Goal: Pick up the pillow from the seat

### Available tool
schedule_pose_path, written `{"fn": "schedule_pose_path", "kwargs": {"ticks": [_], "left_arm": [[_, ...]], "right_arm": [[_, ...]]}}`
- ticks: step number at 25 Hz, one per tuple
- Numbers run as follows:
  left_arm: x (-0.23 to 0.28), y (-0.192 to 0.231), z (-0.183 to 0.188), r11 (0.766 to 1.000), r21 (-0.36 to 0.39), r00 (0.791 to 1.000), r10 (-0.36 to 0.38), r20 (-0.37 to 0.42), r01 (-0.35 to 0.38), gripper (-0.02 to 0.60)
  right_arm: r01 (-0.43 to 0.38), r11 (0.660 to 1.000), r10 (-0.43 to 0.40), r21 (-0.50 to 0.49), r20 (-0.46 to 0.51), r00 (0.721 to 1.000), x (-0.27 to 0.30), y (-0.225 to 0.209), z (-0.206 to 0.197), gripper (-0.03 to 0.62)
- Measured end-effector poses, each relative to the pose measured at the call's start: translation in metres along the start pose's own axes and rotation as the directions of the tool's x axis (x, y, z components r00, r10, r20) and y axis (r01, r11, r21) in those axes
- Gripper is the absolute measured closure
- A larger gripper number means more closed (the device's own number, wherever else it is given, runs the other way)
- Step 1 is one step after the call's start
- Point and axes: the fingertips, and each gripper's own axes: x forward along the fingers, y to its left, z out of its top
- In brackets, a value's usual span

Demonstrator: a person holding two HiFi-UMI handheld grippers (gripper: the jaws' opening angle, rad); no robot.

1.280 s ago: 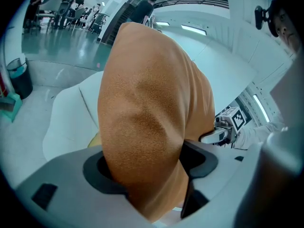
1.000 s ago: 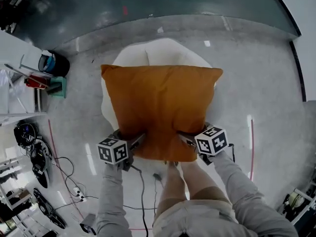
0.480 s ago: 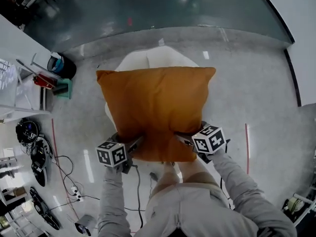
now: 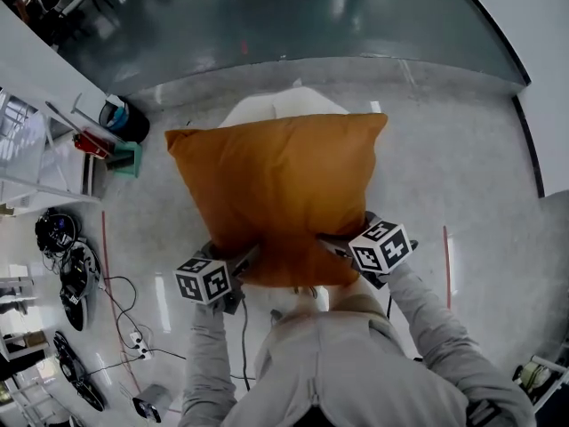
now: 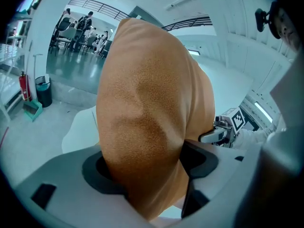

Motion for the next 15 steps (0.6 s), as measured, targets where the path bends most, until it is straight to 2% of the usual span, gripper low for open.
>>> {"fn": "schedule_pose_path", "kwargs": {"ticks": [6, 15], "left_arm": [[-0.01, -0.004, -0.002, 1.0, -0.006, 0.999, 0.007, 0.033, -0.007, 0.229], [-0.014, -0.007, -0.002, 1.0, 0.005, 0.999, 0.013, 0.042, -0.013, 0.229]], "right_arm": [[0.003, 0.999, -0.002, -0.047, 0.005, 1.0, -0.006, 0.008, 0.004, 0.283], [0.003, 0.998, -0.002, -0.068, 0.016, 1.0, -0.008, 0.011, 0.005, 0.284]]}}
